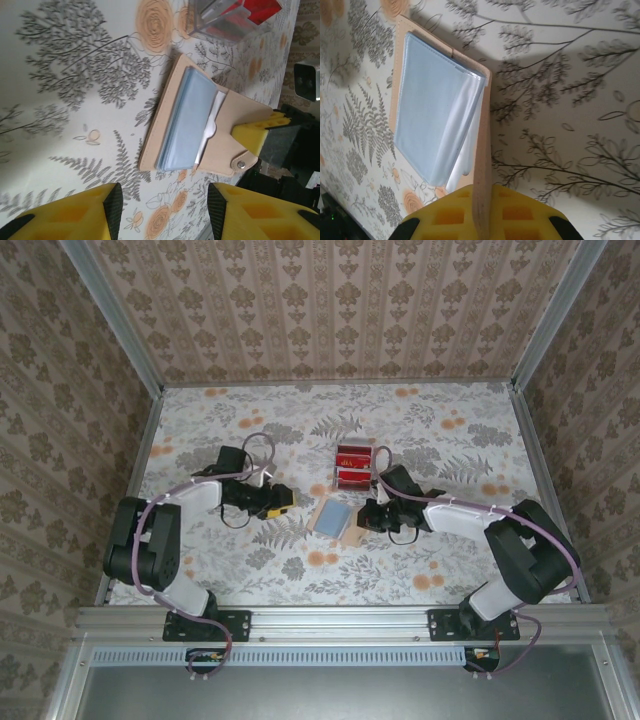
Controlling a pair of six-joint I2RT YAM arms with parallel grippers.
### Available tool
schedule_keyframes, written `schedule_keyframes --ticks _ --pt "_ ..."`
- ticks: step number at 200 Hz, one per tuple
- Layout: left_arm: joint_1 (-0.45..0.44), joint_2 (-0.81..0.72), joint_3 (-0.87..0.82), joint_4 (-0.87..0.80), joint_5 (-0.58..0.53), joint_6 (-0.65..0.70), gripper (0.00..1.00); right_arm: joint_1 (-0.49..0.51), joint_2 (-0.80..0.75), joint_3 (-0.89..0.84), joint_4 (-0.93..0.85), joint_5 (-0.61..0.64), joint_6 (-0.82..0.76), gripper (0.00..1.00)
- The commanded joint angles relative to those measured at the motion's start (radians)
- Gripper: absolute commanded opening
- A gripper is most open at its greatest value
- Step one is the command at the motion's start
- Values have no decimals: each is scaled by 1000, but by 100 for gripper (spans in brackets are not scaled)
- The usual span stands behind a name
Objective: Put the credit cards into the card holder
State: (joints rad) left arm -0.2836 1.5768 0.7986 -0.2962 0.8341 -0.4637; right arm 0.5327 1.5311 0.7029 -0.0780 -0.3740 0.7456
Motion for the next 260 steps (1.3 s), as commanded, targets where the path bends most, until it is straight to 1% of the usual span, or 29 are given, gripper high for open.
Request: schedule_keyframes --ticks 1,25,47,61,86,116,119,125,150,164,176,187,208,244,260 --pt "-28 25 4 52 -24 -26 51 -11 23 -8 22 37 14 4" --pt "-67 62 47 34 -44 -21 51 -17 54 -8 13 49 -1 4" --pt "-104 92 73 32 -86 -17 51 -20 72 -4 -6 71 -30 4" --pt "-120 120 93 22 -96 -19 51 -25 79 -5 -32 100 -49 4" --pt "-144 144 114 28 -122 -19 51 -47 92 -27 -32 110 -64 4" --pt "-167 180 144 47 -103 -34 51 -54 130 -26 -19 111 -75 5" --pt "-193 185 147 51 -100 -35 51 -54 136 -26 -16 112 -75 5" --pt "-206 196 154 52 -98 -35 51 -54 143 -28 -10 114 -74 5" --pt "-223 230 178 34 -105 -35 51 -58 171 -36 10 112 -71 5" --pt "-224 232 180 25 -132 -28 52 -60 177 -44 20 106 -68 5" --pt "-227 233 197 -17 -166 -12 52 -59 179 -51 30 102 -64 5" --pt "-235 224 210 -57 -241 5 53 -59 177 -51 35 95 -62 5" --pt "-262 210 237 -100 -335 19 54 -59 170 -54 47 83 -57 5" --pt "-336 245 287 -130 -393 18 55 -59 156 -46 41 76 -57 5" --pt "-353 279 304 -134 -374 15 55 -59 147 -47 40 79 -57 5"
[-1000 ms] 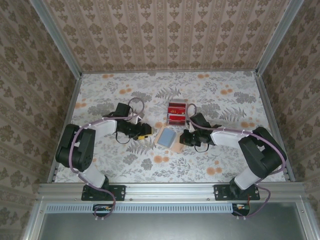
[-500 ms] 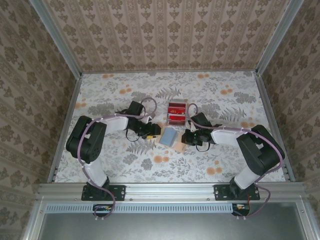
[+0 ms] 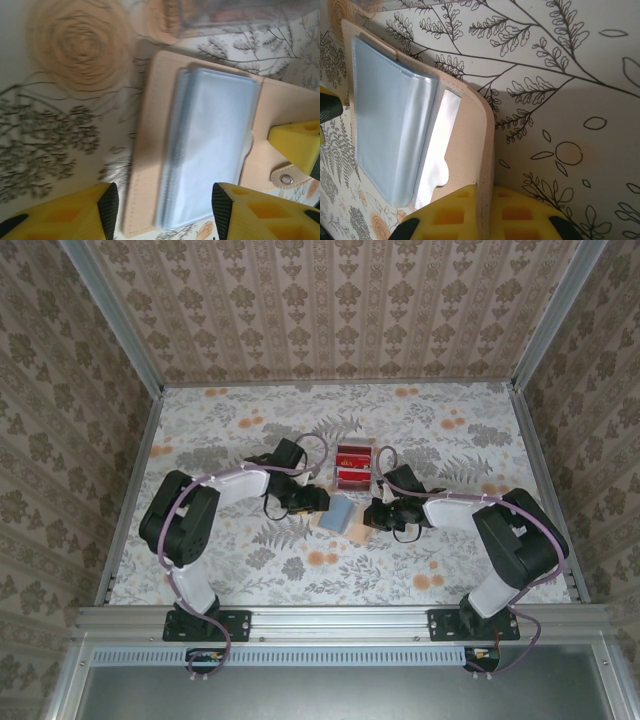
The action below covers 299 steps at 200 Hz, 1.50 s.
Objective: Put the credit cards into the card holder
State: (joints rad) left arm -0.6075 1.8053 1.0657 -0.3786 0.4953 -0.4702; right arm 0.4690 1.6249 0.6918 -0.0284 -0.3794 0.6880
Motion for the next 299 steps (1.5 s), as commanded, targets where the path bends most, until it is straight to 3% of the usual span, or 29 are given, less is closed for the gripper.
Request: schedule_keyframes --ticks 1,78,97,129,185,299 --pt "-30 52 37 -51 -33 21 55 5 53 -35 -12 85 1 5" --pt "-32 -13 32 10 67 -32 54 5 50 -40 -7 81 2 6" --pt "-31 -32 49 -59 2 -9 55 5 52 -40 -5 79 3 6" --pt "-26 -51 66 -183 -215 35 55 5 52 -37 -14 82 -2 6" --pt "-73 44 108 -182 -228 32 56 8 31 -45 -16 82 2 6" --pt "-73 20 51 34 124 -102 56 10 37 -54 4 79 4 6"
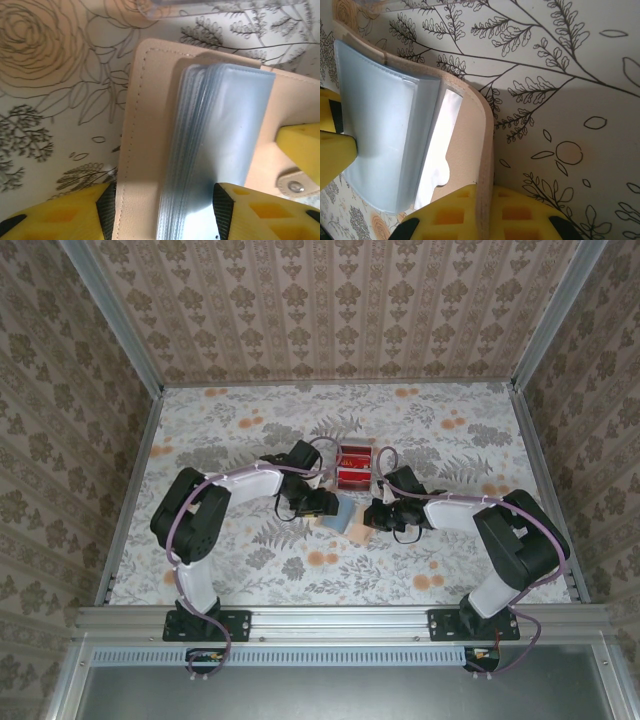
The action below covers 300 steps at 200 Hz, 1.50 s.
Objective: Put the credit cards into the card holder
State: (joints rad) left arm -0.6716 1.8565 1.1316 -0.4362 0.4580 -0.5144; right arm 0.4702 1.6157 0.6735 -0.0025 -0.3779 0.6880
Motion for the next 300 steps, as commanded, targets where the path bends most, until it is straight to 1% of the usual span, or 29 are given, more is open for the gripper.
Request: schedule_keyframes --ticks 1,16,22,71,144,167,180,204,246,270,287,293,300 --pt "-9 -33 -16 94 163 -59 56 10 48 -35 -21 76 4 6" --pt "-8 -42 -19 120 179 -72 56 12 53 -37 -15 73 5 6" --pt "-6 -43 -16 122 215 -76 56 13 55 -35 -14 73 5 6" --pt "1 -87 -17 162 271 -108 56 16 65 -26 -13 68 4 6" --pt "0 -81 -36 246 334 -146 56 18 83 -12 -5 66 4 7" --pt "0 -76 -41 244 325 -143 54 19 87 -9 -5 64 5 8" --pt "4 -67 -41 235 317 -135 50 19 86 -11 -4 66 5 8" --pt "10 -65 -47 230 309 -129 40 19 91 -8 -7 64 4 8" --pt "12 -48 -31 215 311 -119 16 22 98 -2 -10 64 4 8" --pt "22 -43 -35 205 303 -110 4 23 88 1 -25 76 -6 12" --pt "33 -56 -50 166 260 -95 0 22 76 10 -57 92 -21 14" --pt "39 -63 -61 164 248 -92 0 22 67 12 -70 100 -28 16" --pt "49 -70 -80 172 239 -97 0 22 58 14 -81 110 -35 20"
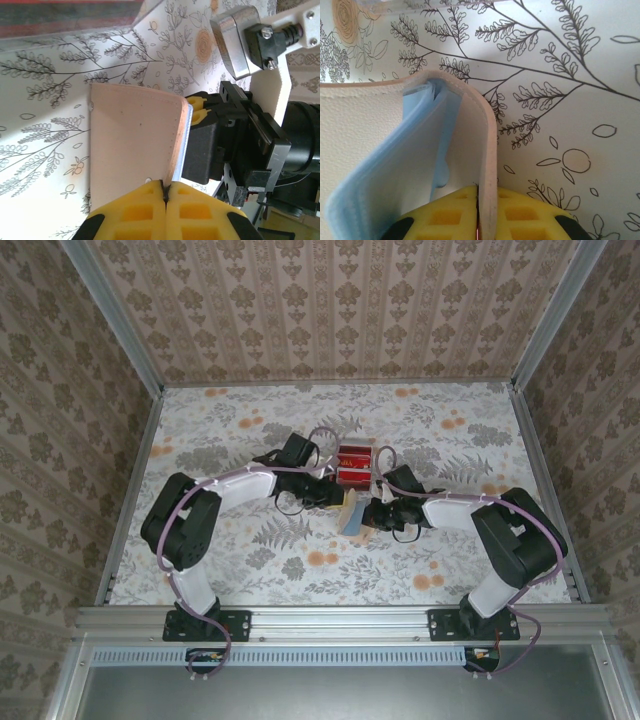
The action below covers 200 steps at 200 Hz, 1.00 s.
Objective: Put the credit cards into the card holder
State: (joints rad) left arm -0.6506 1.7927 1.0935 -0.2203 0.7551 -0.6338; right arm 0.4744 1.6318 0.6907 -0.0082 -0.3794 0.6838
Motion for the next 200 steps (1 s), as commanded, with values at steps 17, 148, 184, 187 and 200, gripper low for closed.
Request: schedule_keyframes --ticks 17,148,184,187,200 --pt "53 -29 -87 -28 -73 2 0 16 18 8 -112 135 -51 22" --pt "111 -237 -337 84 -251 -111 0 56 -232 164 -358 179 -123 36" --pt "112 -229 -370 137 -254 -137 0 162 -112 217 -310 161 -94 37" --pt "112 -229 -369 135 -251 -138 0 164 -100 217 -303 162 -91 37" --pt "111 -234 -366 125 -247 -133 0 175 -46 231 -290 168 -85 37"
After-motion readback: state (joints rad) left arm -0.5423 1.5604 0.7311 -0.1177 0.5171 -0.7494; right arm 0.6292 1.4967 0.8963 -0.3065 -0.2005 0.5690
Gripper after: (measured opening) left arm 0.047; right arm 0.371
